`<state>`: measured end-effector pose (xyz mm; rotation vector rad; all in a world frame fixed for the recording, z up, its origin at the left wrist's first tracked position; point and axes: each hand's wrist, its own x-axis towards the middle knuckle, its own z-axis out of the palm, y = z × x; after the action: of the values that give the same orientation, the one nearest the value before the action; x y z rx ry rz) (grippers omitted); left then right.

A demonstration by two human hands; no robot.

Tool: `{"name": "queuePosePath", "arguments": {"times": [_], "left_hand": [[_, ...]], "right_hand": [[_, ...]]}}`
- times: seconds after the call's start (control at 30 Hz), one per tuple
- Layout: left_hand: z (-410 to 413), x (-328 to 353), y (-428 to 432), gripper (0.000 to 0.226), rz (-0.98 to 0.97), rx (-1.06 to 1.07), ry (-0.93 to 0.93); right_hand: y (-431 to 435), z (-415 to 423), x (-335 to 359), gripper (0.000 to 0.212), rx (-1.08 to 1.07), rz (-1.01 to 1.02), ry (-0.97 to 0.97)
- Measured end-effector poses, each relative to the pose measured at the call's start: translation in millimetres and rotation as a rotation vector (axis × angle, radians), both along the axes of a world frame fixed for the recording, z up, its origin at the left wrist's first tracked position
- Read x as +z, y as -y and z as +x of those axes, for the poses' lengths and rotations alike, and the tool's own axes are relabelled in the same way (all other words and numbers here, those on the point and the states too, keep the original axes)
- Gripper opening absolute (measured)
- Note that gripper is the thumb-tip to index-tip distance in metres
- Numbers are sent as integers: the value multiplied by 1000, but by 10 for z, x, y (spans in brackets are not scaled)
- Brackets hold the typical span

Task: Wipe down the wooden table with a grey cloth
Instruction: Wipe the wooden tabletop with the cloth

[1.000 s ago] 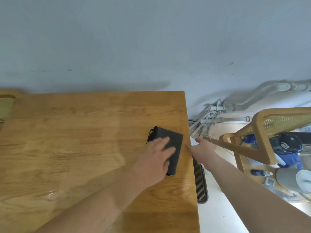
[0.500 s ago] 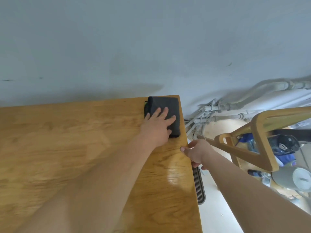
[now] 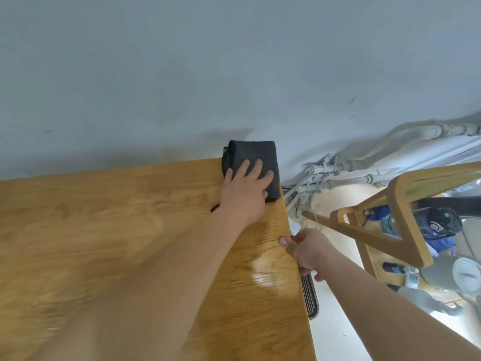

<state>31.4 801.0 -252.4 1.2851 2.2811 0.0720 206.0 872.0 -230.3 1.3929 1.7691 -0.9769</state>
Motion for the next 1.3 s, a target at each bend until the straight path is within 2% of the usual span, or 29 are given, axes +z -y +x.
{"name": "queuePosePath", "arguments": {"times": [0.07, 0.13, 0.23, 0.3, 0.4, 0.47, 0.53, 0.63, 0.7, 0.77, 0.87, 0.93, 1.0, 1.07, 1.17, 1.23, 1.3], "left_hand": [[252, -1, 125, 57, 18, -58, -5], [382, -14, 314, 56, 17, -202, -21], [132, 5, 436, 53, 5, -316, 36], [-108, -1, 321, 54, 0, -272, 47], [-108, -18, 113, 56, -1, -86, 22], [171, -35, 86, 56, -2, 6, -2], [517, -17, 208, 56, 4, 7, -13], [928, -2, 608, 57, -13, -205, -42], [919, -12, 826, 56, -26, -432, -65], [742, -26, 851, 54, -29, -535, -54], [777, -45, 711, 53, 7, -344, -43], [1155, -63, 692, 53, 52, -126, -11], [1647, -55, 811, 56, 78, -32, -18], [2127, -81, 1084, 62, 83, -104, -48], [2714, -162, 1688, 67, 72, -382, -73], [2765, -181, 1927, 63, 88, -513, -72], [2638, -151, 1910, 55, 77, -544, -101]], "right_hand": [[11, 15, -25, 43, -1, 11, 6], [34, 40, -47, 41, -4, 25, 6], [120, 66, -83, 43, 21, 70, -1], [184, 104, -142, 50, 32, 127, -15], [282, 169, -165, 48, -18, 145, -61], [347, 257, -189, 54, -105, 140, -159], [403, 384, -214, 58, -280, 149, -252], [509, 664, -222, 54, -496, 179, -334], [600, 824, -144, 43, -534, 169, -376], [685, 970, -58, 38, -529, 149, -402], [811, 1185, 8, 37, -584, 82, -422], [922, 1343, 9, 40, -575, 63, -414], [1035, 1513, 12, 40, -528, 76, -408], [1109, 1673, 6, 40, -489, 105, -394], [1207, 1972, -11, 39, -487, 88, -306], [1294, 2218, -5, 41, -468, 48, -252], [1374, 2436, 12, 42, -439, 21, -247]]}}
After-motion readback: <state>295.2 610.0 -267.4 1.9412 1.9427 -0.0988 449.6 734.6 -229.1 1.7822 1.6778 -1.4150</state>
